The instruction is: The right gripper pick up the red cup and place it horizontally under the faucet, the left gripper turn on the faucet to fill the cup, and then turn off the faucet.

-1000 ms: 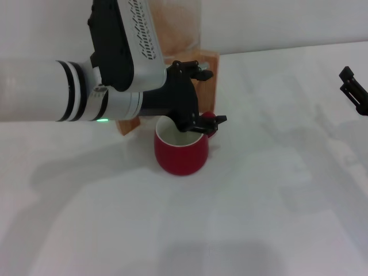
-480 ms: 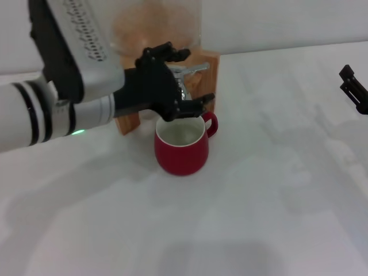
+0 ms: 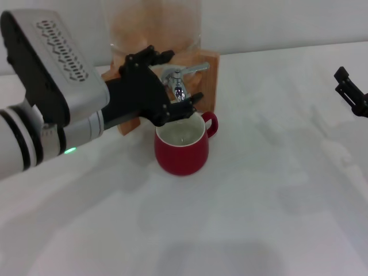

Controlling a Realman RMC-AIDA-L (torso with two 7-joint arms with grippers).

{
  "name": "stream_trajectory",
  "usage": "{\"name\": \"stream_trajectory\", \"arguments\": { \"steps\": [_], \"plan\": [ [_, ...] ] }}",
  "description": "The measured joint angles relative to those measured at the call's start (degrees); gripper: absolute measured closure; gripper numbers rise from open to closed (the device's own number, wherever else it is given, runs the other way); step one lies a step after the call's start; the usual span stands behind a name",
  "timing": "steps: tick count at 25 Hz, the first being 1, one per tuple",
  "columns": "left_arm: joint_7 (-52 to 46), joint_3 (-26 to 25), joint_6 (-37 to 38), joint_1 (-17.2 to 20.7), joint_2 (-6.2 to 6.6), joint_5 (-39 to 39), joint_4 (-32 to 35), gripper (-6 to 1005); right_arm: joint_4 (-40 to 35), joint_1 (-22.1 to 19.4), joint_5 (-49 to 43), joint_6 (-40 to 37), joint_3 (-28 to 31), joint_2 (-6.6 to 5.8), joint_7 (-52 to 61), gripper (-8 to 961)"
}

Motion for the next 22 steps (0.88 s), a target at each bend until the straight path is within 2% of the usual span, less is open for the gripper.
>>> {"name": "stream_trajectory", "arguments": {
  "steps": [7, 11, 15, 19, 20, 22],
  "plan": [
    [0.55, 4.34, -7.79, 7.80, 0.09, -0.87, 3.39, 124, 0.28, -0.08, 0.15, 0.00, -0.33, 0.00, 0.02, 108],
    [4.56, 5.75, -11.71, 11.48, 0.13, -6.87, 3.53, 124, 0.31, -0.08, 0.01, 0.06, -0.33, 0.00, 0.04, 108],
    [12.60, 6.13, -15.21, 15.04, 0.02, -17.66, 3.55, 124, 0.32, -0.07, -0.01, 0.06, -0.32, 0.00, 0.05, 108],
    [23.11, 5.63, -16.29, 17.95, 0.03, -31.95, 2.83, 124, 0.32, -0.02, -0.01, 0.06, -0.32, -0.05, 0.06, 108],
    [23.11, 5.63, -16.29, 17.95, 0.03, -31.95, 2.83, 124, 0.32, -0.01, -0.01, 0.06, -0.33, -0.06, 0.06, 108],
    [33.00, 5.29, -15.88, 20.12, 0.08, -44.29, 1.62, 124, 0.32, -0.01, -0.05, 0.05, -0.32, -0.08, 0.01, 108]
  ]
}}
